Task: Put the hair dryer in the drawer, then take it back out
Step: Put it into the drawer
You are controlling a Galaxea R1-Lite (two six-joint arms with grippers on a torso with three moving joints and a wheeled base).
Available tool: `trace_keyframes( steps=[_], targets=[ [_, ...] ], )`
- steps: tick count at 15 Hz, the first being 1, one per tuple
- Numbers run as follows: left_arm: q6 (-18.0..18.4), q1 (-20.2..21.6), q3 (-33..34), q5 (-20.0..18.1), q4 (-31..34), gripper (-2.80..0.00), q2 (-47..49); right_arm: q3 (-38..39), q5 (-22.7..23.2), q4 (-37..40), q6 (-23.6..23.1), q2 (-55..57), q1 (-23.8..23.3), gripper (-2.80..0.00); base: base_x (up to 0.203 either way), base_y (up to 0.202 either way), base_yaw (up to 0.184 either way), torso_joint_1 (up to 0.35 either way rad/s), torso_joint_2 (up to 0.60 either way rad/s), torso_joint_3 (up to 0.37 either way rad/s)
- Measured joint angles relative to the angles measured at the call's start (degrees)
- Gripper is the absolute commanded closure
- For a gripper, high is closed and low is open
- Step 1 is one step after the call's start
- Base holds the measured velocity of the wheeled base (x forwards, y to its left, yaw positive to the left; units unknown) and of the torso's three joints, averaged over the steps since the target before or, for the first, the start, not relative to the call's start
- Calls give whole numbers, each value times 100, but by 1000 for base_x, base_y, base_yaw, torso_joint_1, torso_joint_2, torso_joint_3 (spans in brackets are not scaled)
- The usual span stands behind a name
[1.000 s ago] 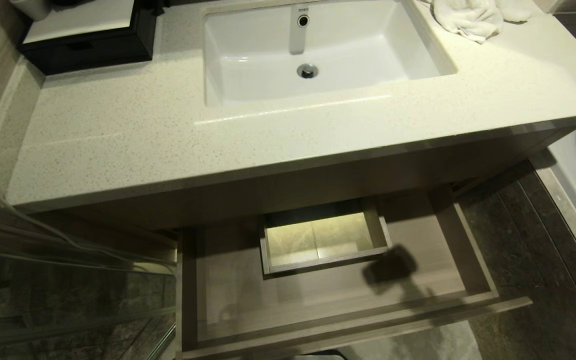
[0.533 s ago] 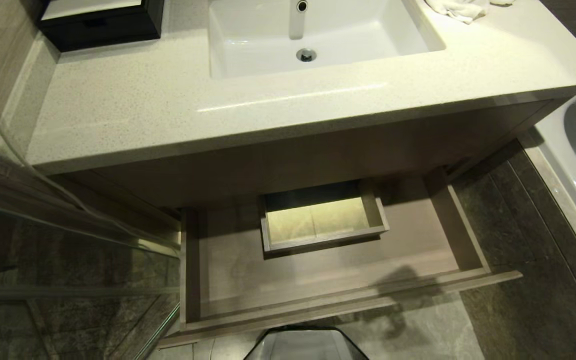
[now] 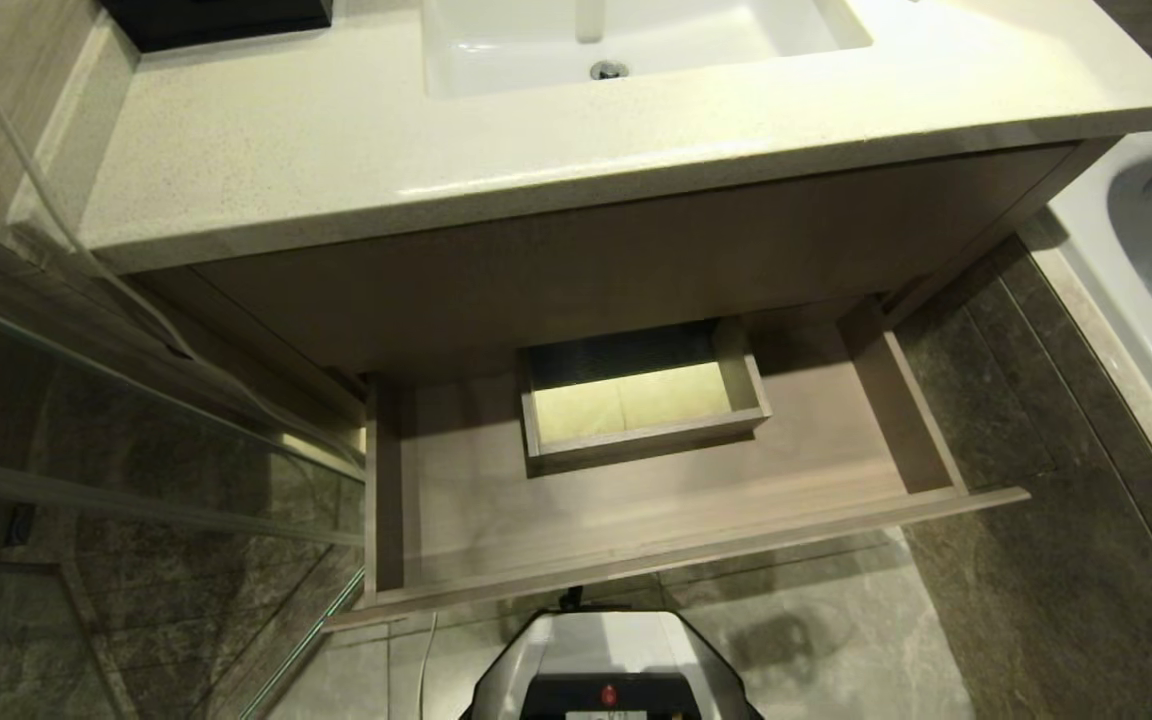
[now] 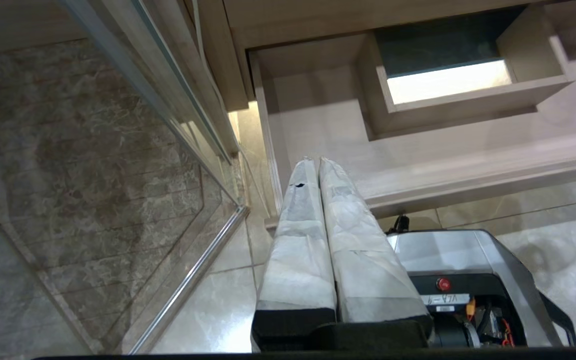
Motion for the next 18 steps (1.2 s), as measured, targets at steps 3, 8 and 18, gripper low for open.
trace_keyframes(
  steps=[3,8,18],
  targets=[
    [2,2,2,2,0,0,0,74,-17,5,6,-88,3,0,0,0,0,-190,323,110],
    [0,-4,2,3,-2,0,0,121,-17,-55,6,-154,11,0,0,0,0,-199,347,149],
    [0,2,2,0,-6,0,2,328,-17,-59,5,-226,31,0,0,0,0,-291,492,196]
  ],
)
